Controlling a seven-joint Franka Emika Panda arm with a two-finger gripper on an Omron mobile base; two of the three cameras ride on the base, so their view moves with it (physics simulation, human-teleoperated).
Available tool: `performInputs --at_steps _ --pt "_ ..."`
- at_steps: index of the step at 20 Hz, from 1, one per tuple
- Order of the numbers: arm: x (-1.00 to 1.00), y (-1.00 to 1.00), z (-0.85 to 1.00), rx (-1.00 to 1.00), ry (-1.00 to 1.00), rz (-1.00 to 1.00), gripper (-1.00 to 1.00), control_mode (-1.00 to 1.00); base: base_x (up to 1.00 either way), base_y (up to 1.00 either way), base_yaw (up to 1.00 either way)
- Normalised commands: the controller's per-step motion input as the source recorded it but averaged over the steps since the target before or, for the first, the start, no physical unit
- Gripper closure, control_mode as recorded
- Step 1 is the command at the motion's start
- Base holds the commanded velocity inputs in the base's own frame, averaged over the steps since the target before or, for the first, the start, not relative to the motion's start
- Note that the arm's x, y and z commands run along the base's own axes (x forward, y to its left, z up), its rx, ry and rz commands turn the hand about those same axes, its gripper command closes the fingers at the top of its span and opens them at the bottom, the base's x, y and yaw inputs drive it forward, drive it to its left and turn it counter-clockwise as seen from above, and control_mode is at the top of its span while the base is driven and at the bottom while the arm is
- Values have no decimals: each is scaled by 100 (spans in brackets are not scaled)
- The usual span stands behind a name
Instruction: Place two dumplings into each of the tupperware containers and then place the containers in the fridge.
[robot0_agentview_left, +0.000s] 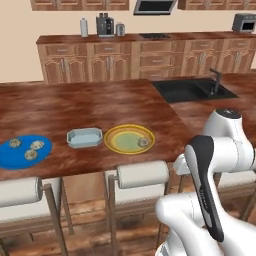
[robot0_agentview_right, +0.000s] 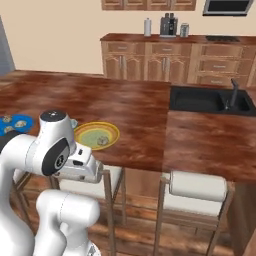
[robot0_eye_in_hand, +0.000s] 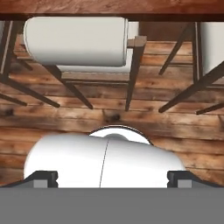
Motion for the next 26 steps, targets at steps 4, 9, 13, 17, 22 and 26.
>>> performInputs --at_steps 4,9,13,17,22,26 --pt "0 0 0 0 0 0 -100 100 48 69 0" --pt "0 0 0 0 0 0 -100 100 35 55 1" --pt "0 0 0 0 0 0 -100 100 25 42 3" --pt "0 0 0 0 0 0 -100 100 22 51 4" --pt "0 0 0 0 0 0 -100 100 33 48 7" --pt "0 0 0 0 0 0 -100 100 36 41 7"
